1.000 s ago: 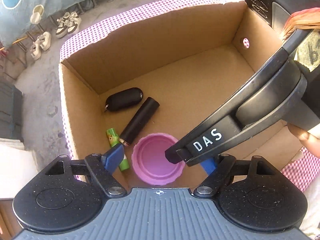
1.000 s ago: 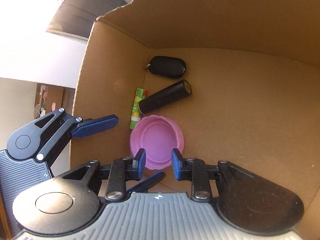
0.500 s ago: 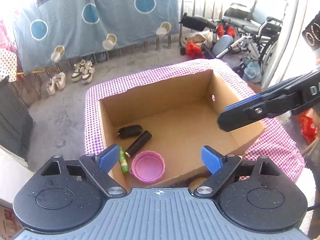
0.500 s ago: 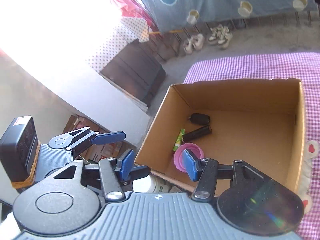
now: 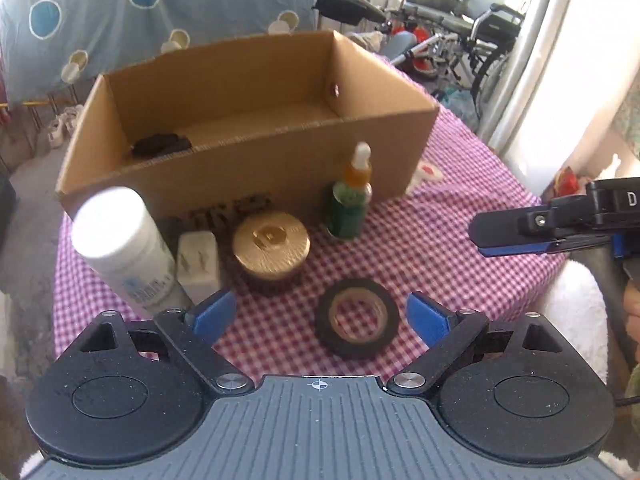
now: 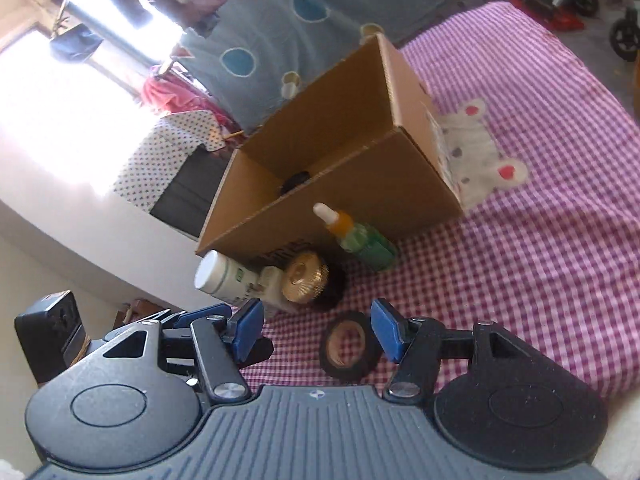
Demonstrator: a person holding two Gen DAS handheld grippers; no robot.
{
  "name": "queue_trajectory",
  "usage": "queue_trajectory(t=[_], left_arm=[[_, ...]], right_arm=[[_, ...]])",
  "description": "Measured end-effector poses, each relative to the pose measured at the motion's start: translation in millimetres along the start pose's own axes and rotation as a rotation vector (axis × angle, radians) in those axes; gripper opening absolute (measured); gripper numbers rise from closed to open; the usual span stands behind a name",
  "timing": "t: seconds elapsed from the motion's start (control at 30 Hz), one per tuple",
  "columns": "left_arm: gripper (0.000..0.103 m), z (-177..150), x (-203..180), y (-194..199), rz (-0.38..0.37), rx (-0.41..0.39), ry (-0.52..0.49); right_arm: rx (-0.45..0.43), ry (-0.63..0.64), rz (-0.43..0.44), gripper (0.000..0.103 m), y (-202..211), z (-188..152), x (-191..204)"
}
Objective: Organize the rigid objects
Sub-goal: 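Move the right tool to the black tape roll and grip it, then lift the tape roll with the right gripper and carry it over the box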
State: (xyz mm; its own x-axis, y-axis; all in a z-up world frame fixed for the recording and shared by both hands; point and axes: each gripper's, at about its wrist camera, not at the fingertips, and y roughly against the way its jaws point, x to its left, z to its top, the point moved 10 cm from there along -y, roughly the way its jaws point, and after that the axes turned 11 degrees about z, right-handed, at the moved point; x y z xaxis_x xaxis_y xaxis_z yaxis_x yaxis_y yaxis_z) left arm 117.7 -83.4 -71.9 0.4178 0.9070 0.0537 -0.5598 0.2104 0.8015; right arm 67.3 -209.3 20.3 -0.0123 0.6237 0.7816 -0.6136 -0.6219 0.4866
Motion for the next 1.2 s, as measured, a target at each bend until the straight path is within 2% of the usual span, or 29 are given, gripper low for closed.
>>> queue_trajectory(t=[0.07,0.1,0.2,0.33,0.63,0.87,0.93,1.2], left_arm=[[0.09,-8,-12,-10,0.011,0.012,-0.027],[0.084,-9,-17,-14,0.025,0.013,-0.049],[0.081,-11,-29,-22,0.066,-0.002,-0.11],[0.077,-16,-40,-31,0.081,-0.003,-0.161],[0.072,-18,-39,-51,0.077,0.037,-0.158],[0.068,-21,-35,-51,0.037,0.027,-0.107],[0.065,-26,-33,-46,0.042,0.014,-0.098],[0.064,-20,-36,-45,0.056,-0.001,-0.092]], right_arm=[[-0.016,0.002,-0.034,0.059,-4,-8,-11],[-0.007,0.019,-0.05,0.058,-9,-11,-14],[0.034,0.079,-0.101,0.054,-22,-23,-18],[0.064,0.11,-0.109,0.05,-35,-32,-19],[0.11,0.127,-0.135,0.035,-57,-43,-26],[0.131,0.177,-0.149,0.028,-77,-42,-23],[0.133,0.218,-0.162,0.021,-80,-44,-21],[0.119,0.239,-0.176,0.021,-77,-44,-15]])
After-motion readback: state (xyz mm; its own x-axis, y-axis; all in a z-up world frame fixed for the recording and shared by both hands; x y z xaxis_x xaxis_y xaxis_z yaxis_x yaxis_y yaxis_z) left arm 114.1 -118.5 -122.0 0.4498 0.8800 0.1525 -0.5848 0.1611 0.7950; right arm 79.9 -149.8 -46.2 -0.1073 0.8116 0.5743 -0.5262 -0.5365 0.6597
